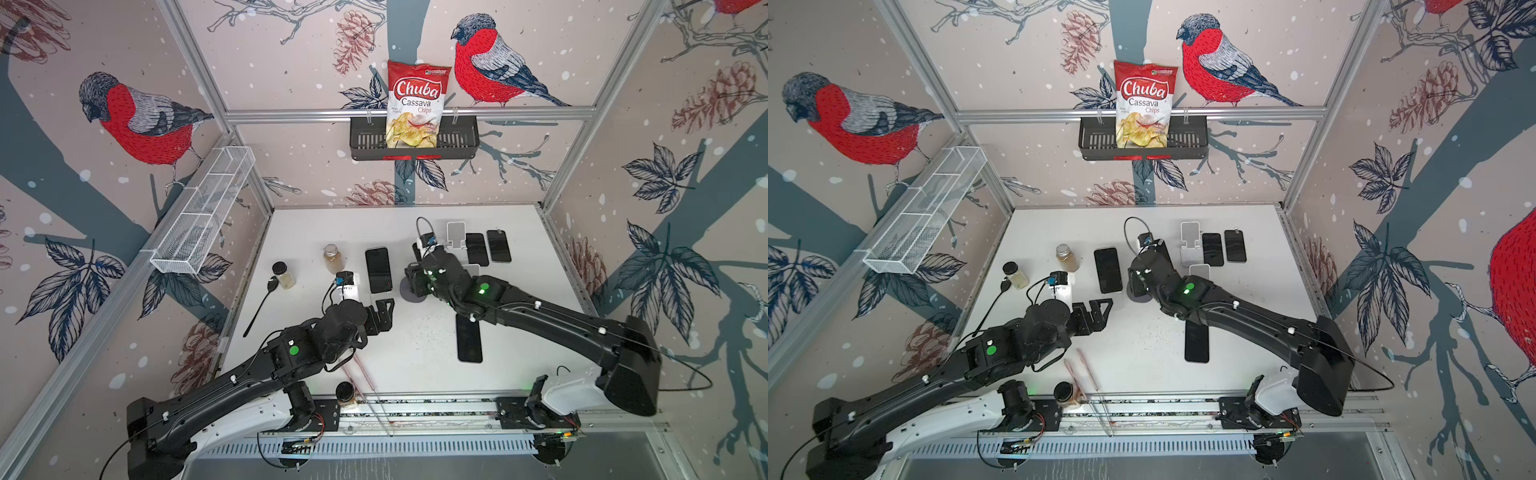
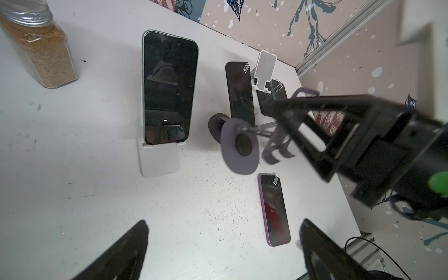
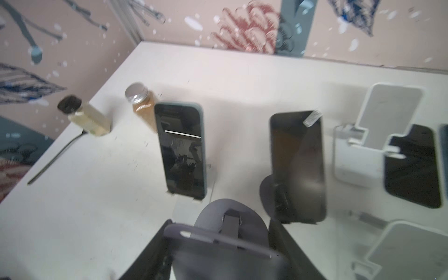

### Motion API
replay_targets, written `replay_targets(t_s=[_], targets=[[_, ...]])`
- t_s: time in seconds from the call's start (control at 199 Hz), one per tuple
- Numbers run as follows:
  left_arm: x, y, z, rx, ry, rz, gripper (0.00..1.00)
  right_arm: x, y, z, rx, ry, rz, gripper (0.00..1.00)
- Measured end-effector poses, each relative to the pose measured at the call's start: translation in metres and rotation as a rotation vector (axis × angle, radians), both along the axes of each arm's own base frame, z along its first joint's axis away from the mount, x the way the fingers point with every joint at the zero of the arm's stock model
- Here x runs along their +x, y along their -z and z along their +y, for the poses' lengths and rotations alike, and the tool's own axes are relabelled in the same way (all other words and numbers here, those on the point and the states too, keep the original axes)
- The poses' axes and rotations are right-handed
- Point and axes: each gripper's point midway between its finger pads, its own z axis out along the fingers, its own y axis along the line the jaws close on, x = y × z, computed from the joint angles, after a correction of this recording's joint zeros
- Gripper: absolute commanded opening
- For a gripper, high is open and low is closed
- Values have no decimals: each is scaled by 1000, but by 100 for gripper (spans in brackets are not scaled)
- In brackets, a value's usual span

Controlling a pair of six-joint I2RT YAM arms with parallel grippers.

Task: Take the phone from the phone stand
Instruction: 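Carry the dark round stand with the right gripper toward the far white stands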

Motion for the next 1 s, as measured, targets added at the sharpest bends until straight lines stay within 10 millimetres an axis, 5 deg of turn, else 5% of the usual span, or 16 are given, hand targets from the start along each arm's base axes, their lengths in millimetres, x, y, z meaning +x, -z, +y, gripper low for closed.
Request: replay_targets(t_s=[0.251, 0.521, 0.717, 0.998], targets=[[5, -4, -22, 22, 75, -20, 96, 27, -42, -69, 23, 150, -77, 43], [17, -9, -43, 29, 128, -36, 96, 44, -59, -146, 19, 320, -112, 44], [31, -5, -44, -24, 149, -20, 96, 55, -33, -207, -24, 470, -79, 44], [39, 2, -48, -59, 178, 13, 96, 57, 19, -258, -56, 573, 34, 45]])
